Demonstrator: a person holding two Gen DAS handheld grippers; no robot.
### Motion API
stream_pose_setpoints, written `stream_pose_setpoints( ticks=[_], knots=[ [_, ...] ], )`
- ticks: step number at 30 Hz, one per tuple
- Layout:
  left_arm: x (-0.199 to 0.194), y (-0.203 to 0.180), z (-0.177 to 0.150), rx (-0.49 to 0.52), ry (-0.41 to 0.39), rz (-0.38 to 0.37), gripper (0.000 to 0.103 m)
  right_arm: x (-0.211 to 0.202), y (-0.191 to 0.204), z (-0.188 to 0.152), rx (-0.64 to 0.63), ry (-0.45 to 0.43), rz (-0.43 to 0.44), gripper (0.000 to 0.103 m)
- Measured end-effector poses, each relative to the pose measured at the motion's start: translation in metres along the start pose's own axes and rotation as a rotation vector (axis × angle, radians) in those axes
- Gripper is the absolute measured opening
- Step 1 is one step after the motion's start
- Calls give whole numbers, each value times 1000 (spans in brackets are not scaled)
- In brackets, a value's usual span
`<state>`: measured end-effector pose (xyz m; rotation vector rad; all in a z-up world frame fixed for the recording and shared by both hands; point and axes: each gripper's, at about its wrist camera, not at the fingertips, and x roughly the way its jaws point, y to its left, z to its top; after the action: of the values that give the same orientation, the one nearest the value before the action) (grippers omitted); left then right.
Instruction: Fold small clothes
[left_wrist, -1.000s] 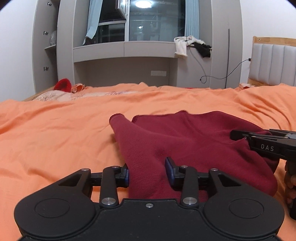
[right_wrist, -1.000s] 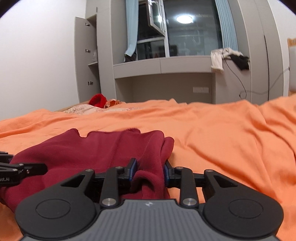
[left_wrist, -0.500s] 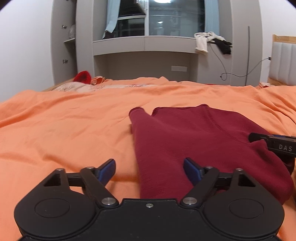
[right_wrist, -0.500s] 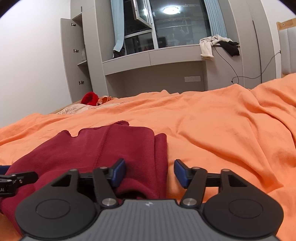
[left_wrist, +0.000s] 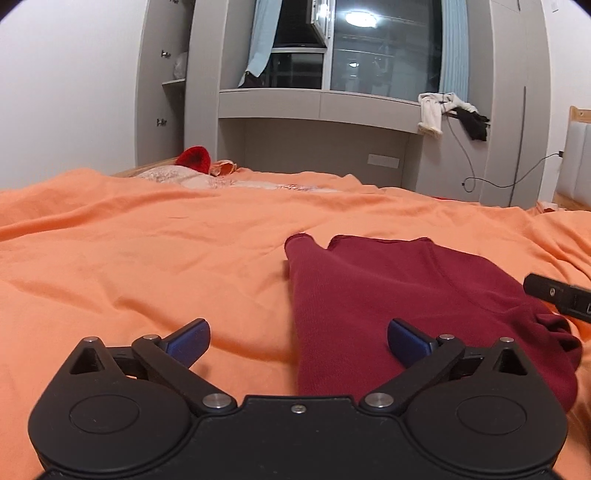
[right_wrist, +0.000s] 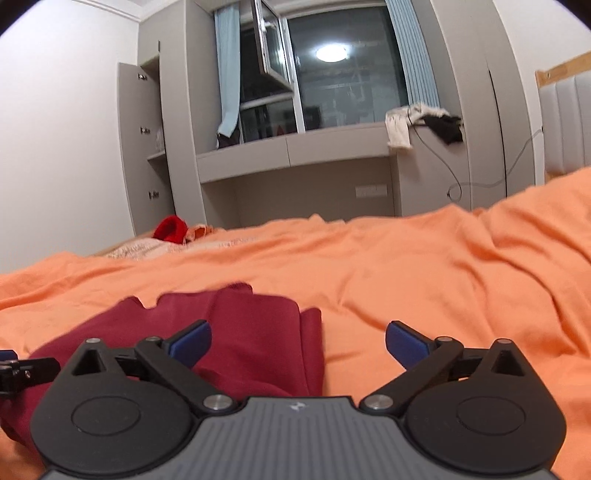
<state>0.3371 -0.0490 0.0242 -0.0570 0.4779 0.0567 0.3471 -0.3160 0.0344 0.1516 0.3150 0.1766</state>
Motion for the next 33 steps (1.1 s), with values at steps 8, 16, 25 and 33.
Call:
stream_pose_setpoints(
  ticks=[8,16,25,33],
  knots=[
    [-23,5,2,6,-65,-32,102,-33,2,3,-9,-64,-18,103],
    [-43,11,6,-22,-139,-57,102,-77,7,5,-53,-149,-33,103],
    [-78,11,-3,2,-211,-80,102,-132,33,-3,-151,-259,-10,103],
    [-126,8,-24,31,-307,-102,102,-164,43,-17,-143,-273,0,103]
  ],
)
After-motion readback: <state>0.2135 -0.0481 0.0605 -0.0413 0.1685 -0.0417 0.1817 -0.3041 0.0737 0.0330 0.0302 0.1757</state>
